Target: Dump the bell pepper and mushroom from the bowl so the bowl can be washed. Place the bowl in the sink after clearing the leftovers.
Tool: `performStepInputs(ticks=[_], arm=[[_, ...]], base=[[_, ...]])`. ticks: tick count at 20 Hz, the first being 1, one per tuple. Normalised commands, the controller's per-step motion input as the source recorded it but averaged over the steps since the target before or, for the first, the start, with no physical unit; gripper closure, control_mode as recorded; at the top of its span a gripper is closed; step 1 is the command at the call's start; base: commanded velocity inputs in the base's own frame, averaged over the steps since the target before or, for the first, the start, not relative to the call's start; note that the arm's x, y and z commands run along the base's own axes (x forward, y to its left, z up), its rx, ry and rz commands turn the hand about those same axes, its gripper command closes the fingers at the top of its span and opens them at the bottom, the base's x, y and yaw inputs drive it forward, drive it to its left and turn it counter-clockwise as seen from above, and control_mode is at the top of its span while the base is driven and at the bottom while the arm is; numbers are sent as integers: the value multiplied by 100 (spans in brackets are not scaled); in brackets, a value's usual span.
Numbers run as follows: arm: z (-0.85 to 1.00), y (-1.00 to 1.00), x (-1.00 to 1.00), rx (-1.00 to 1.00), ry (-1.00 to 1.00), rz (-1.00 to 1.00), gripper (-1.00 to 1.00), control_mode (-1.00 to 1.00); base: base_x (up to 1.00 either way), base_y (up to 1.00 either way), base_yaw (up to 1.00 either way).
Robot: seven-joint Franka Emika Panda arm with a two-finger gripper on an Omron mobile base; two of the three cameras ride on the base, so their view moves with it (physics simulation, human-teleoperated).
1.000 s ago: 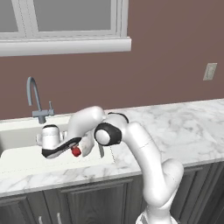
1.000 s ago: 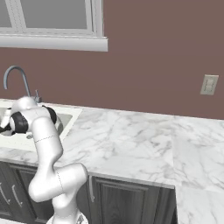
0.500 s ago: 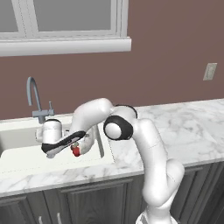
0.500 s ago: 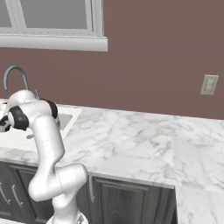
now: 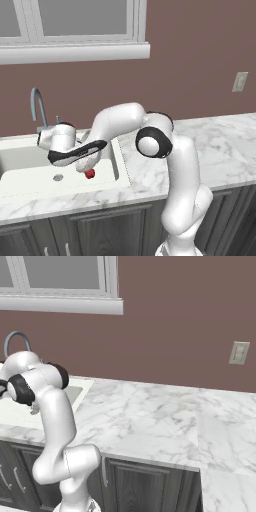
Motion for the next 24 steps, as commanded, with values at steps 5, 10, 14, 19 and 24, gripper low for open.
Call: performStepInputs(ticks=[5, 10, 14, 19, 24], arm=[[0, 51, -15, 36, 0, 14, 100, -100], [-6, 58, -8, 35, 0, 11, 100, -100], [-28, 44, 0, 18, 1, 7, 100, -100], [-51, 19, 0, 0, 9, 2, 100, -100], [-18, 31, 0, 2, 6, 2, 100, -100]], base=[[0, 0, 0], [0, 0, 0], [0, 0, 0], [0, 0, 0], [0, 0, 0]])
